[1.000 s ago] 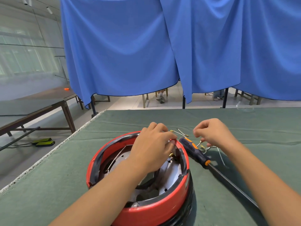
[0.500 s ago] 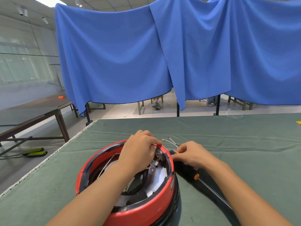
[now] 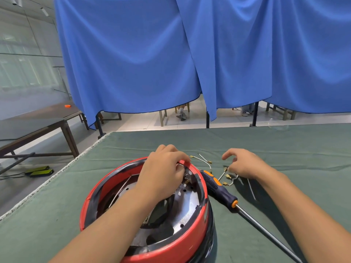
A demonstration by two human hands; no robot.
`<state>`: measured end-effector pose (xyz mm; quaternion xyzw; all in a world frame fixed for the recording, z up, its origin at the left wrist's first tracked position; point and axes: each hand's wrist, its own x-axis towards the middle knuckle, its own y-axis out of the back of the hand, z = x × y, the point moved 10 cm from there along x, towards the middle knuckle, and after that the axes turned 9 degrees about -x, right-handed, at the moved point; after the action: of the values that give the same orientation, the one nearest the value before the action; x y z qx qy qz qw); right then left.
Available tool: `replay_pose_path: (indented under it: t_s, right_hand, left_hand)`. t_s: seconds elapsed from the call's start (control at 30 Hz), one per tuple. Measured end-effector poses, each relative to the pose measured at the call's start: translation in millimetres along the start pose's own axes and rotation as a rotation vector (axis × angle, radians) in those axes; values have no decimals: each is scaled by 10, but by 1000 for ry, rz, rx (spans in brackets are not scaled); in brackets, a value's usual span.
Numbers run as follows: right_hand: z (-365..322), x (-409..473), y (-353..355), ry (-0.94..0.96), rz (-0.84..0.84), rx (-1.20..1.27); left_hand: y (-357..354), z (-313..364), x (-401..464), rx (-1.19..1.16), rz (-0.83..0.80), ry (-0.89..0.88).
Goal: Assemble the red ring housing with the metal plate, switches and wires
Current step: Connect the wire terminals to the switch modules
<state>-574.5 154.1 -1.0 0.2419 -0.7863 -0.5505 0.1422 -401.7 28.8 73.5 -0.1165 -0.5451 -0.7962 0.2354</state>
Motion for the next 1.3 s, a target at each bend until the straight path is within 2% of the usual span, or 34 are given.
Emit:
replay_pose_path:
  t_s: [0.27,0.47,0.67,0.73,0.8,0.9,1.0,1.07,1.17,1.3]
  right_hand:
    - [-140,-119,-146,138,-34,9]
    - [-203,-167,-97,125,88,-106]
    - [-244,-247,-45,142,169,-86]
    - [-203,-251,33,115,231,21]
    - [-174,-245,70,95,230,275]
    - [-307,-308,81,142,112,670]
    - [-583,-453,183,273,8,884]
    - [-794,-554,209,352,-85,943]
    - [-1028,-668,205,436,-161,934]
    - [-1010,-648,142,376,-163,959]
  left_hand:
    - [-32,8,-45,17,-27,7]
    - [-47,33,-83,30,-52,13]
    - [-53,55,-113,61,-65,10]
    - [-52,65,-122,61,-66,7]
    - [-54,76,-128,59,-71,4]
    - [-20,76,-137,36,-47,2]
    - [116,94,-162,-84,73,3]
    - [186,149,-187,-159,136,-16]
    - [168,223,-193,-156,110,-39]
    - [162,209,-191,-123,96,-18]
